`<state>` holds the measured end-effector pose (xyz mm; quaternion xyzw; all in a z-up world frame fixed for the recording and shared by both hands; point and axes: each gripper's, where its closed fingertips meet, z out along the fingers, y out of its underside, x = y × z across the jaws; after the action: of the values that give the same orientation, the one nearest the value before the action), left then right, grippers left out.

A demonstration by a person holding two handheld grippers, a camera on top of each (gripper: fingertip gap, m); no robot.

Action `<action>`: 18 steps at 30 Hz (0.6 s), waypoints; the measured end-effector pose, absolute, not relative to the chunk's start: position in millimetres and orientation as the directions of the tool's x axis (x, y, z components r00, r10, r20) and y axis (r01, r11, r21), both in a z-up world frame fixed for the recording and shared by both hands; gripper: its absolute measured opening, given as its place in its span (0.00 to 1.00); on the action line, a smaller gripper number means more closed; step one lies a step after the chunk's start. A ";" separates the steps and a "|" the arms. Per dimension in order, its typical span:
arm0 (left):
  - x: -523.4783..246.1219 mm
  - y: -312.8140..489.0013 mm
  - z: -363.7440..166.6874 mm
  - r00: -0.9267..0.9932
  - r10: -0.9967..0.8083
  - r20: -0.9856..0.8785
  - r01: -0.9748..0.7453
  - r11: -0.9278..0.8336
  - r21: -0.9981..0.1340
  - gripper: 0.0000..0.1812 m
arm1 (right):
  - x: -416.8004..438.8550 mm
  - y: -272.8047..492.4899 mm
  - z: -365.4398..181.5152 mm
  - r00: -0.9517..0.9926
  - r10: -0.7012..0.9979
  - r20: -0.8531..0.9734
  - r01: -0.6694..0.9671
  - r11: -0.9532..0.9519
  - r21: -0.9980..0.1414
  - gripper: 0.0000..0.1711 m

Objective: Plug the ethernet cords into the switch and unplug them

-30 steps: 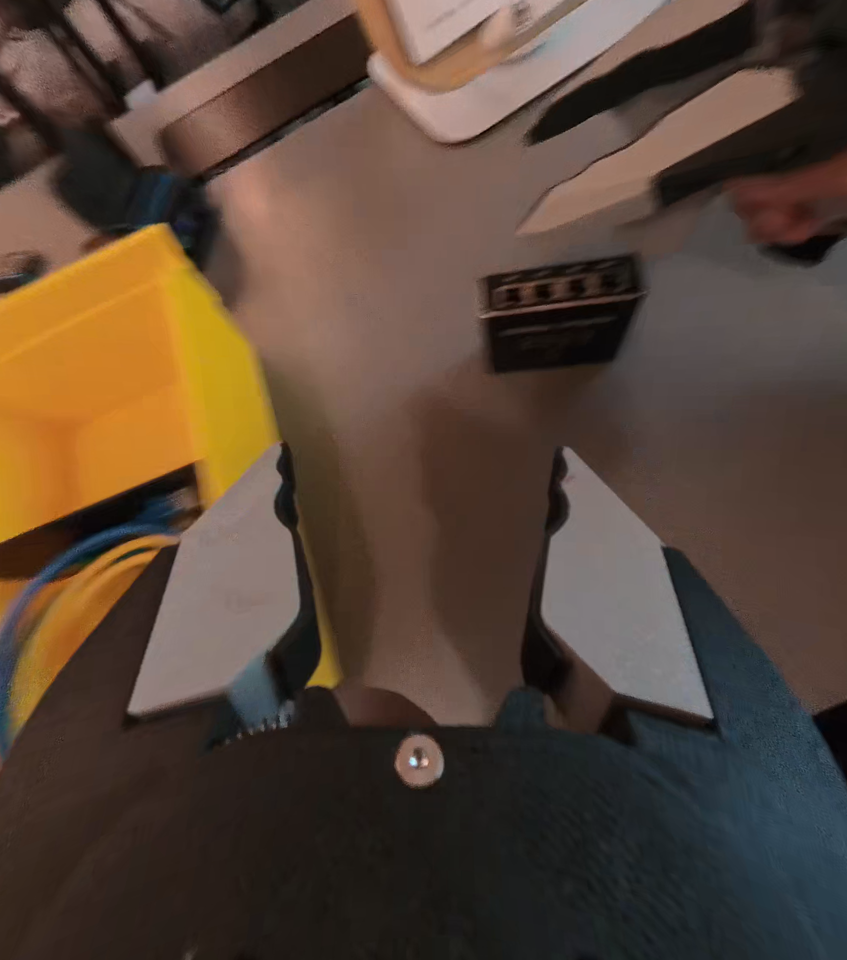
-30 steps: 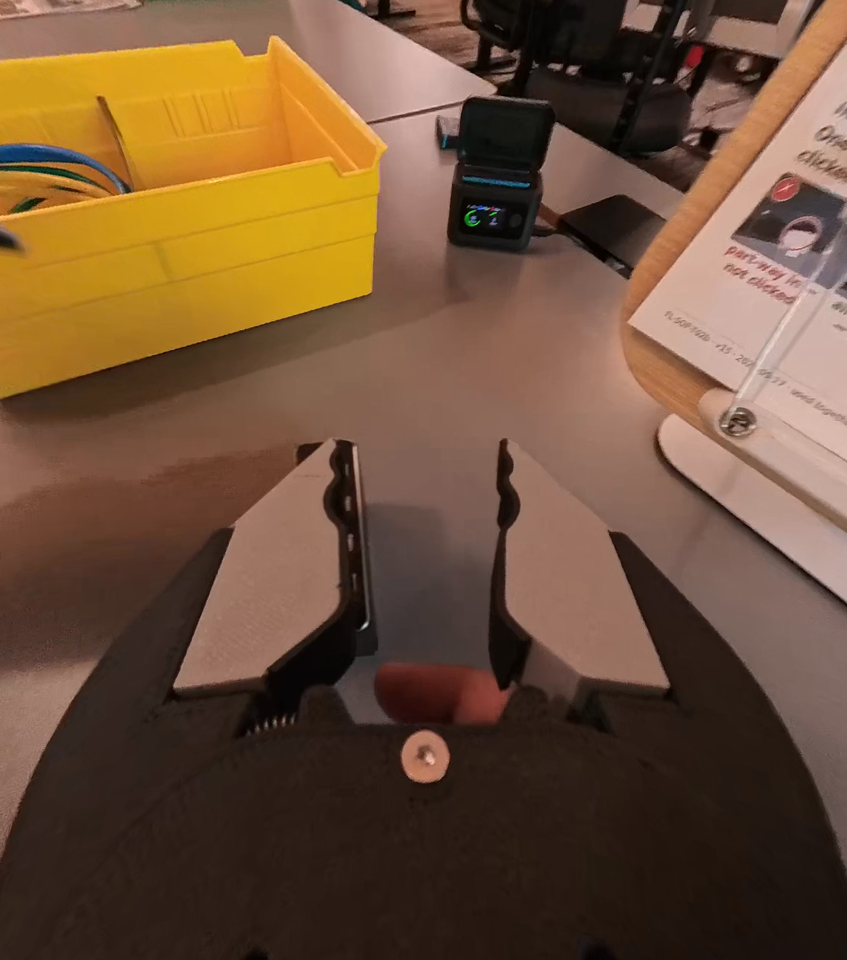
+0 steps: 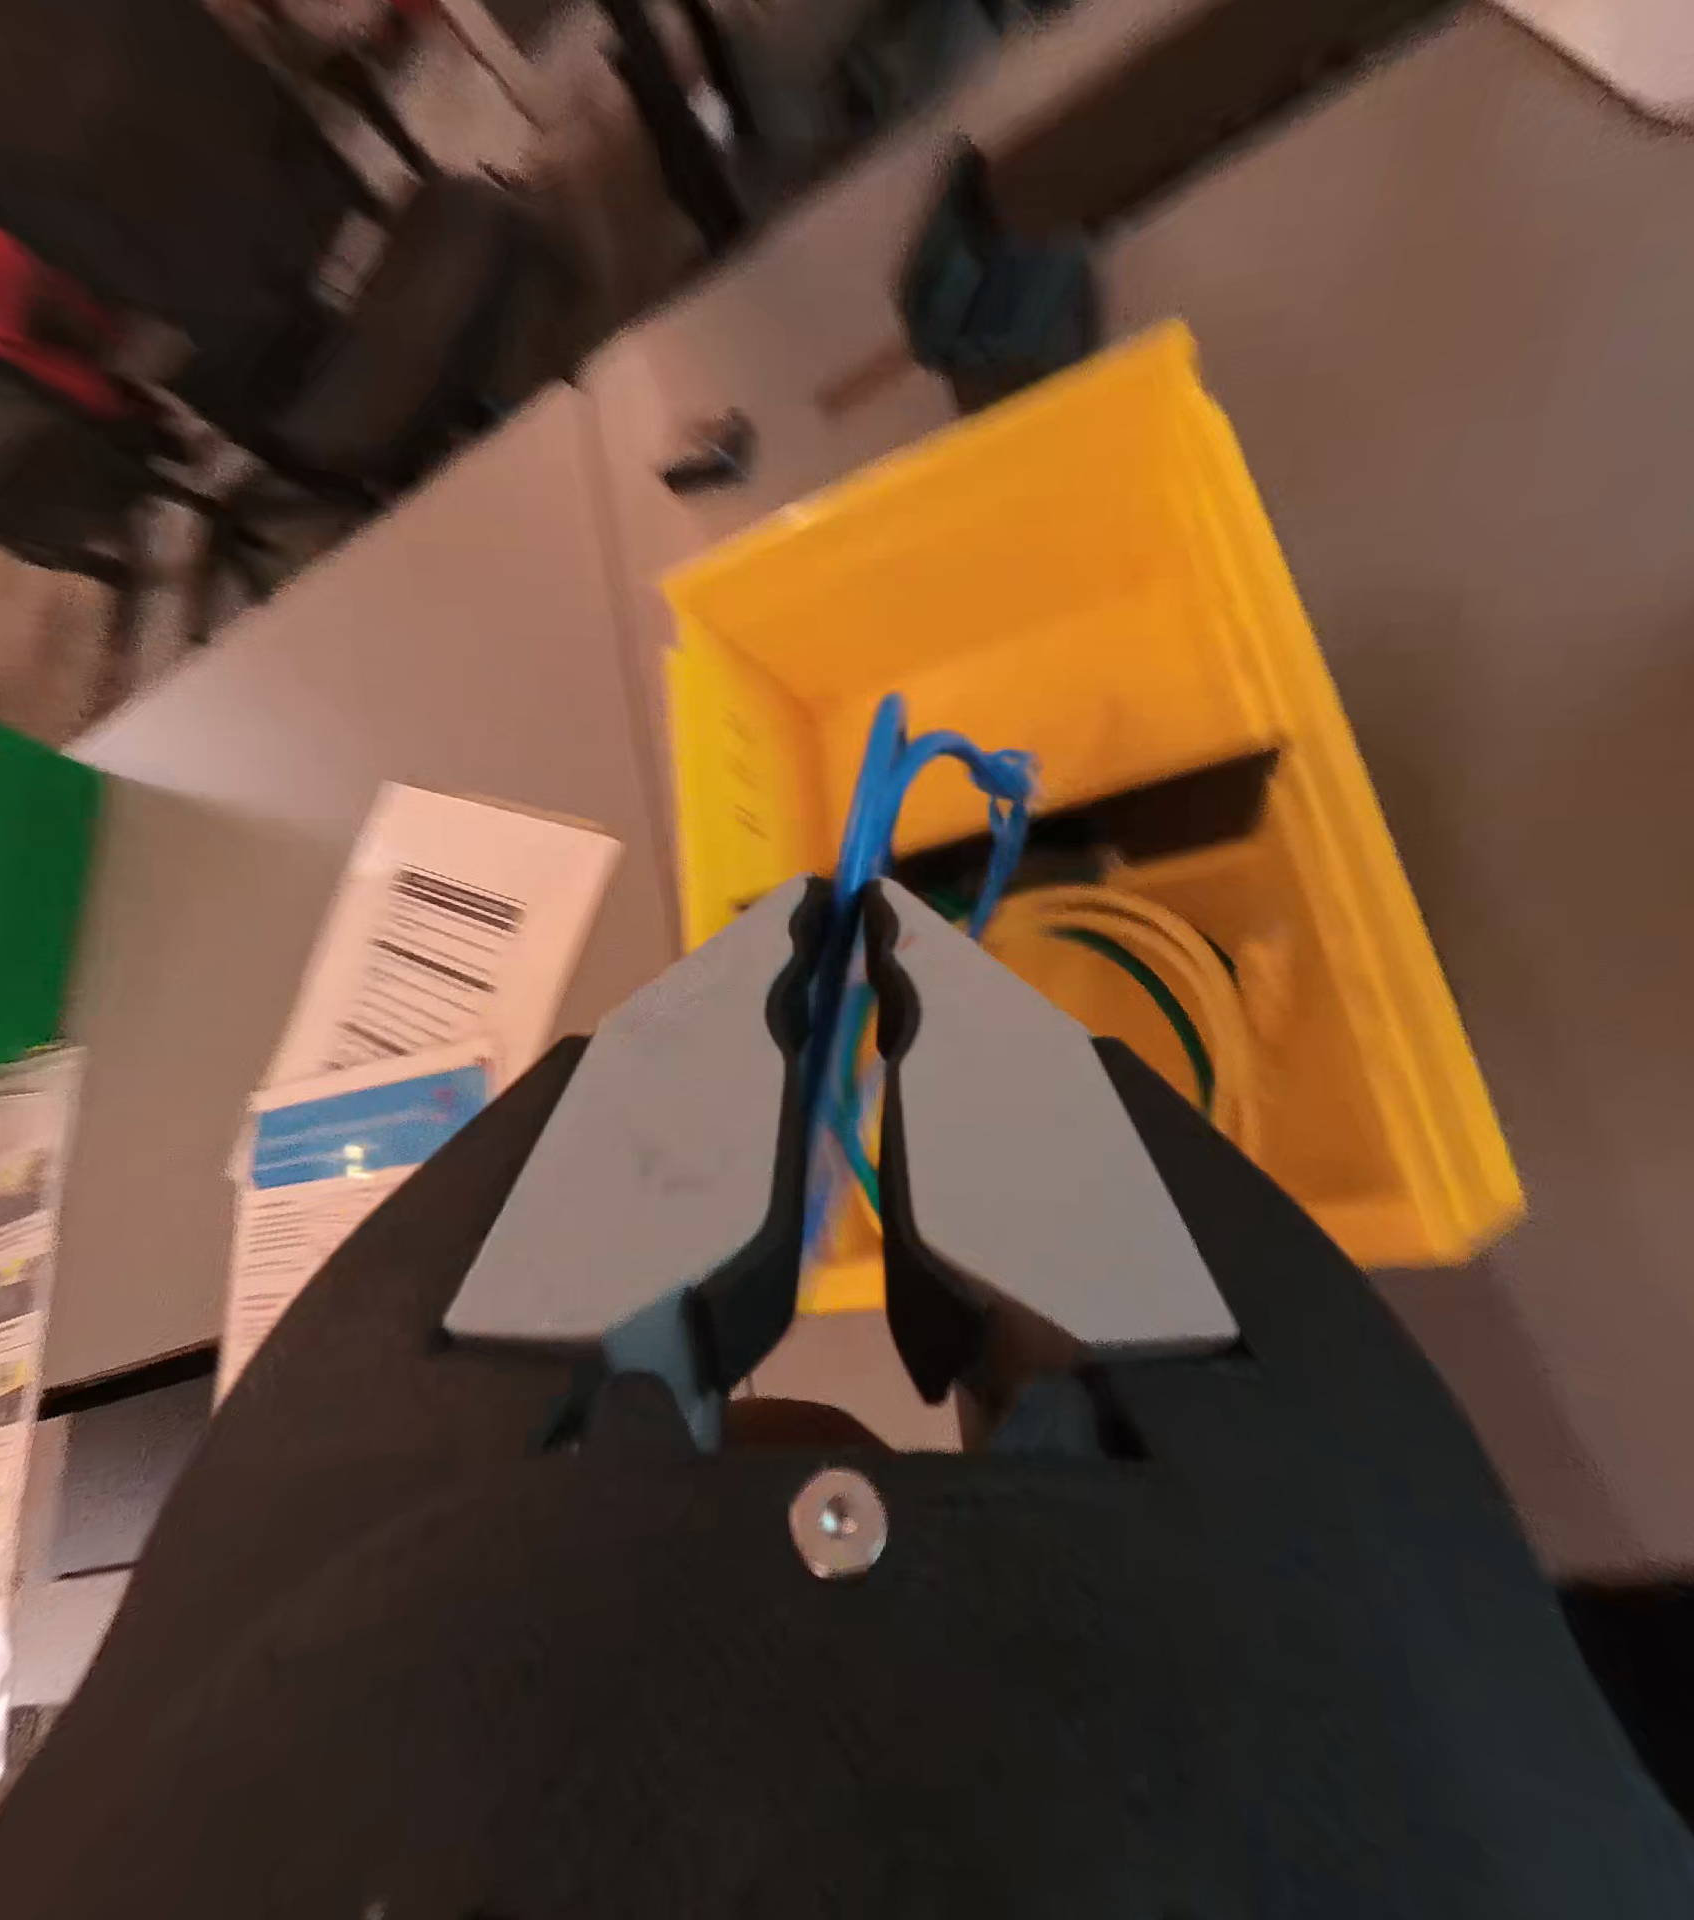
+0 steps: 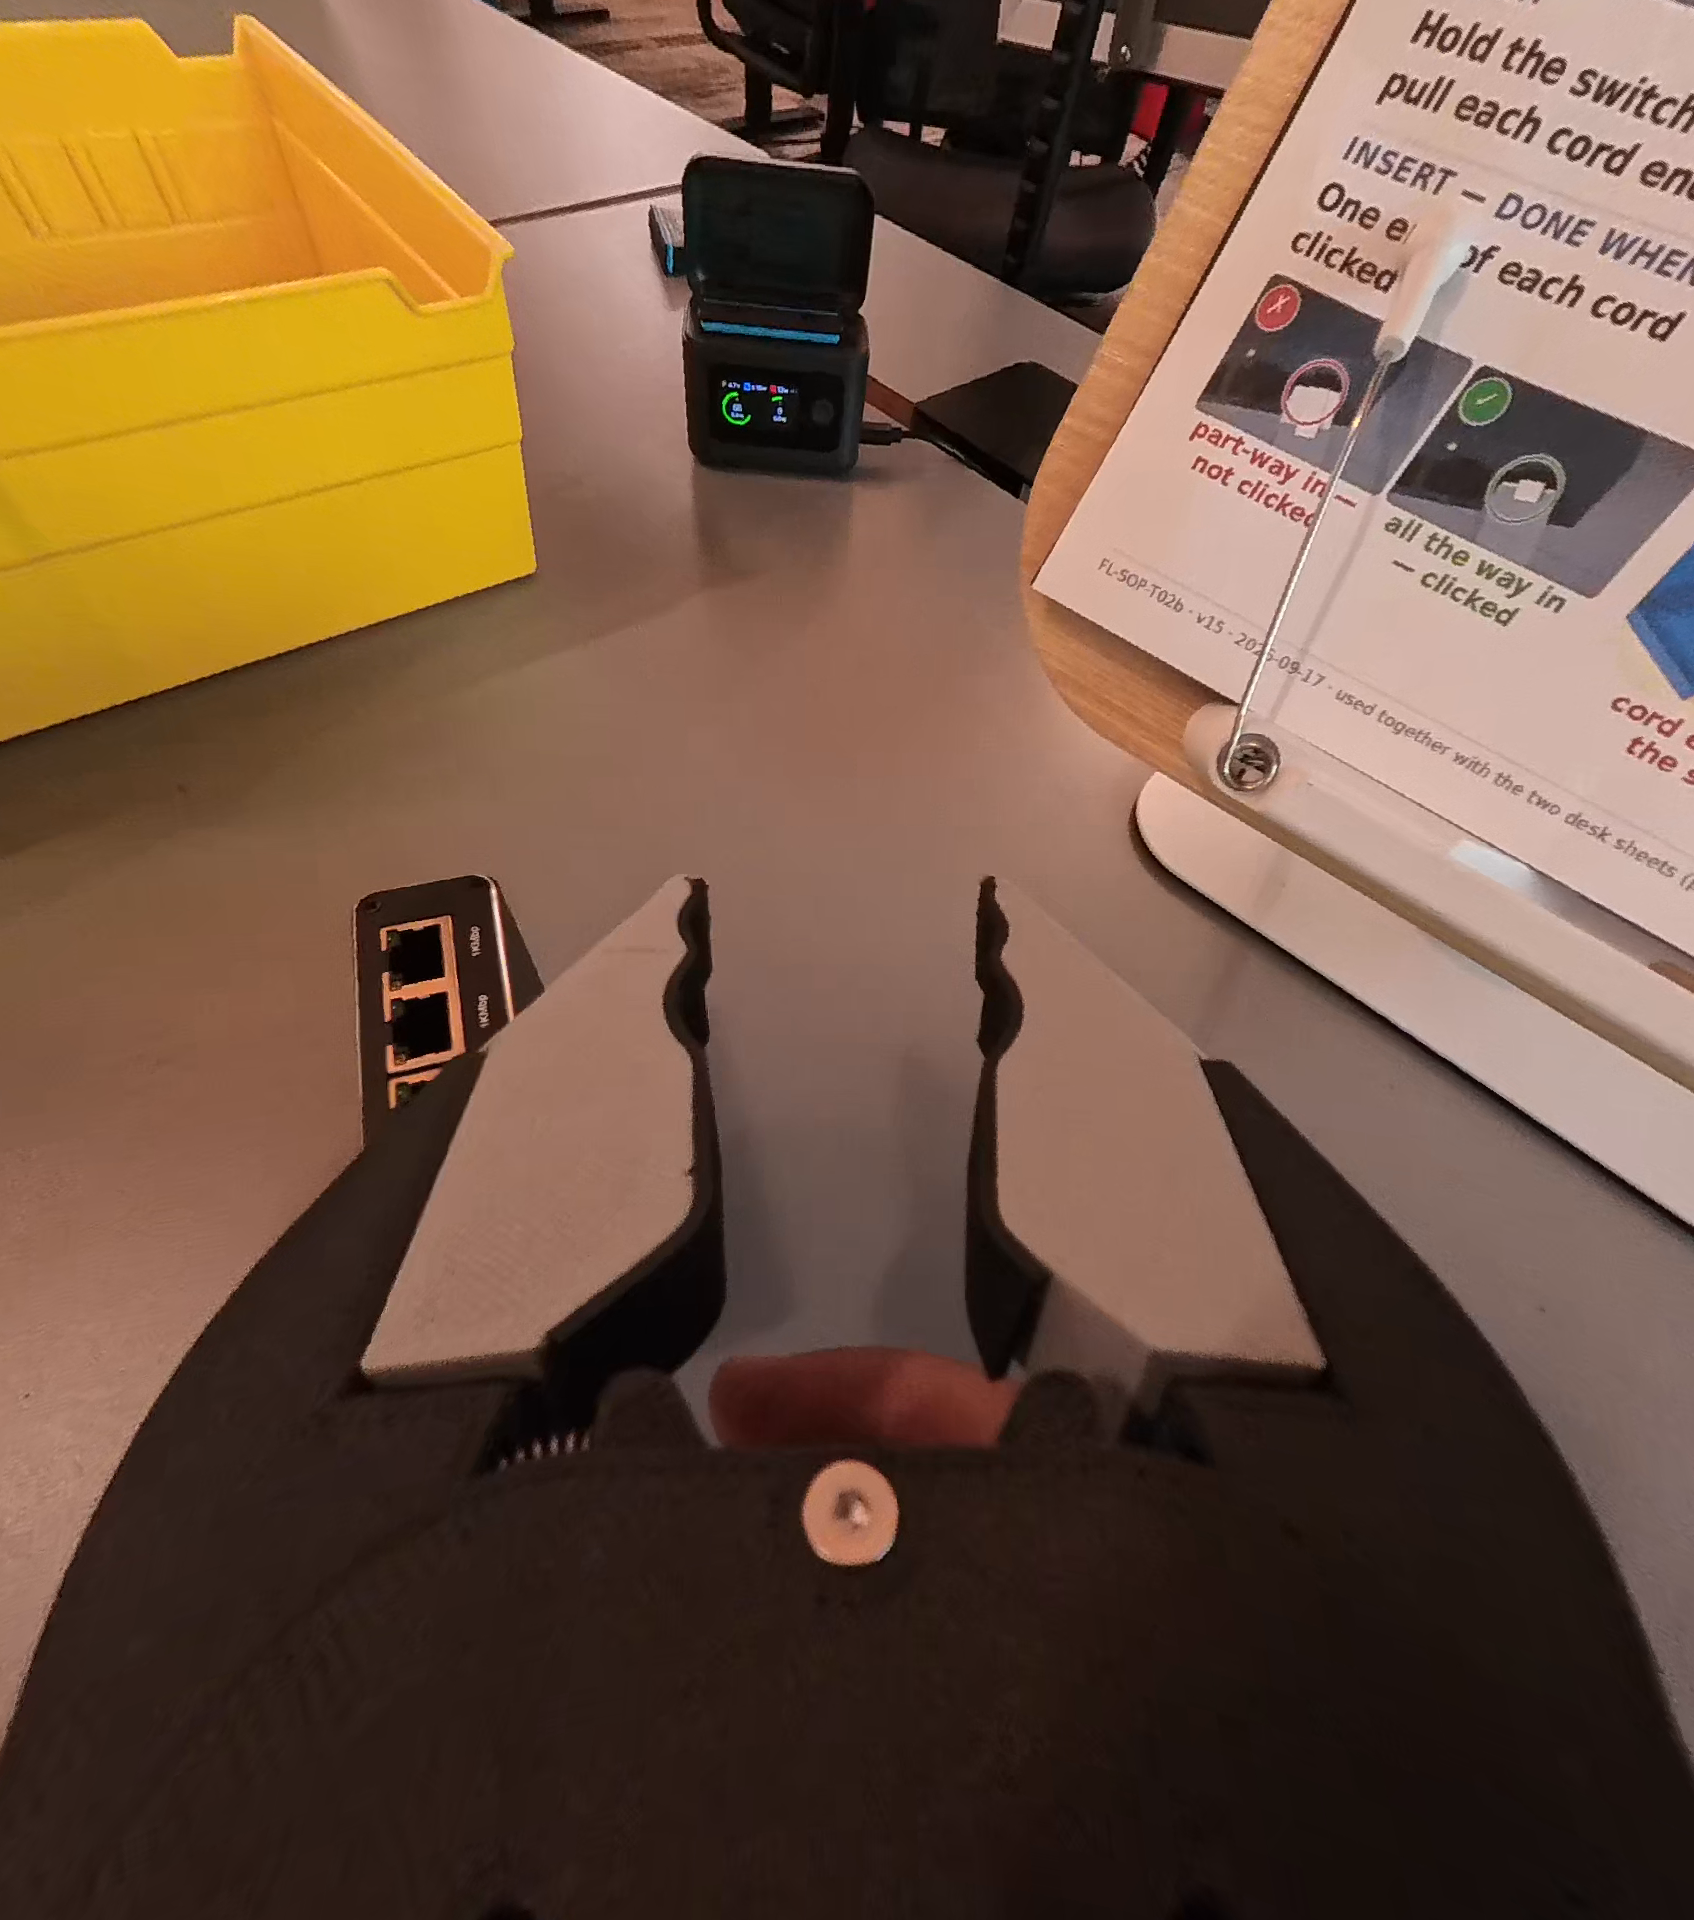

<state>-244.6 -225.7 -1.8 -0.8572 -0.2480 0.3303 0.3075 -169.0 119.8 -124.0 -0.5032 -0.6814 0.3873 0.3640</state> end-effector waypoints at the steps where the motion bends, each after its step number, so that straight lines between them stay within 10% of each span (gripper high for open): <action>1: -251.4 -227.1 14.6 0.618 0.659 -0.428 0.200 -0.659 -0.725 0.02 | -168.9 120.1 -124.7 -0.228 0.968 0.108 0.407 0.195 -0.892 0.28; 18: -206.7 -141.8 132.4 0.580 0.676 -0.455 -0.114 -0.485 -0.867 0.02 | -130.3 67.9 -106.7 -0.624 0.754 -0.206 0.400 0.082 -0.913 0.66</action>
<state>-206.7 -141.8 132.4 -0.7532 -0.1864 0.4185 0.4719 -130.3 67.9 -106.7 -0.4020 -0.7174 0.5453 0.1623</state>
